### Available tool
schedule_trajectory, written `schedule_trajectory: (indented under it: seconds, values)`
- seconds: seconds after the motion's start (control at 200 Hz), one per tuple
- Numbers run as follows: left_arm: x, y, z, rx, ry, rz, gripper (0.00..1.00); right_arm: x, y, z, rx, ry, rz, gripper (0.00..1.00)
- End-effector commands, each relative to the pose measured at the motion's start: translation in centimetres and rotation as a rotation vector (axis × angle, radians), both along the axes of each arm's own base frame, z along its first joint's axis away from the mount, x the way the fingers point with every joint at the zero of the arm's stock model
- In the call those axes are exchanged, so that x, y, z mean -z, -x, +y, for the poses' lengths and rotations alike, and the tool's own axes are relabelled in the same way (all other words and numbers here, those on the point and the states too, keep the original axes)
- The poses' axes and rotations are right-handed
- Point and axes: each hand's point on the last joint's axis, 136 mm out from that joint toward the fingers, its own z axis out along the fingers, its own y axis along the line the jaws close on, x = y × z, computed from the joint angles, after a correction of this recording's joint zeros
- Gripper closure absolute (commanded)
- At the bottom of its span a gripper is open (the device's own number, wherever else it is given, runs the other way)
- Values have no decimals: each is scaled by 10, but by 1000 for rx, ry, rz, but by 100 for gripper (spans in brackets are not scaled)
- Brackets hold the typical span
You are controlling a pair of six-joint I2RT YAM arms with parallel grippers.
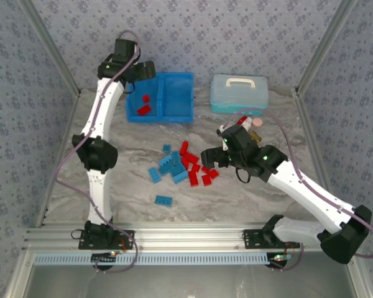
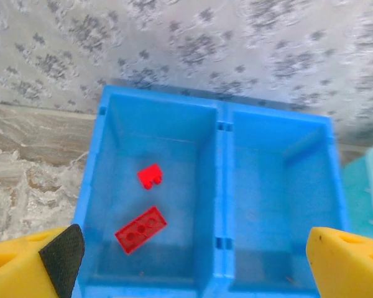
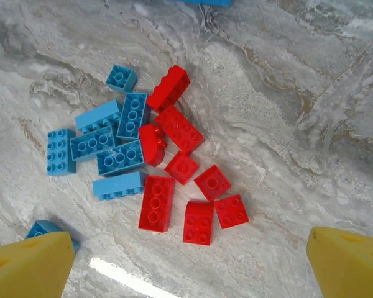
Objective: Sort the legos into containers by color
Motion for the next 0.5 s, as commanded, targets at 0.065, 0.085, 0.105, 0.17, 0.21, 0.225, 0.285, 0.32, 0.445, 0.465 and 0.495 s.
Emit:
schedule_trajectory:
  seconds: [0.065,0.085,0.105,0.17,0.21,0.225,0.285,0.32,0.445,0.465,0.495]
  values:
    - [-7,93,-84,247,31,4,5,6,11,-23,58,36,-6,1]
    - [-2,102,-91,264,36,9,5,5,12,-25,62,33,-11,1]
    - [5,113,-97,279,40,20,5,5,13,-26,66,31,-12,1]
    - [24,138,-119,328,52,44,6,6,16,-29,73,18,-18,1]
    - [39,151,-129,349,49,65,7,6,17,-31,78,9,-21,1]
    - [44,154,-133,356,46,73,7,6,18,-31,78,7,-20,1]
    - [68,165,-143,370,23,106,8,6,19,-32,83,0,-21,1]
    - [83,169,-147,367,5,127,8,7,20,-33,84,-3,-21,1]
    - [134,165,-156,355,-24,222,13,9,21,-32,86,-10,-18,1]
    - [142,163,-158,356,-29,236,14,11,21,-32,84,-11,-15,1]
    - [152,161,-160,356,-36,257,16,11,21,-31,85,-14,-14,1]
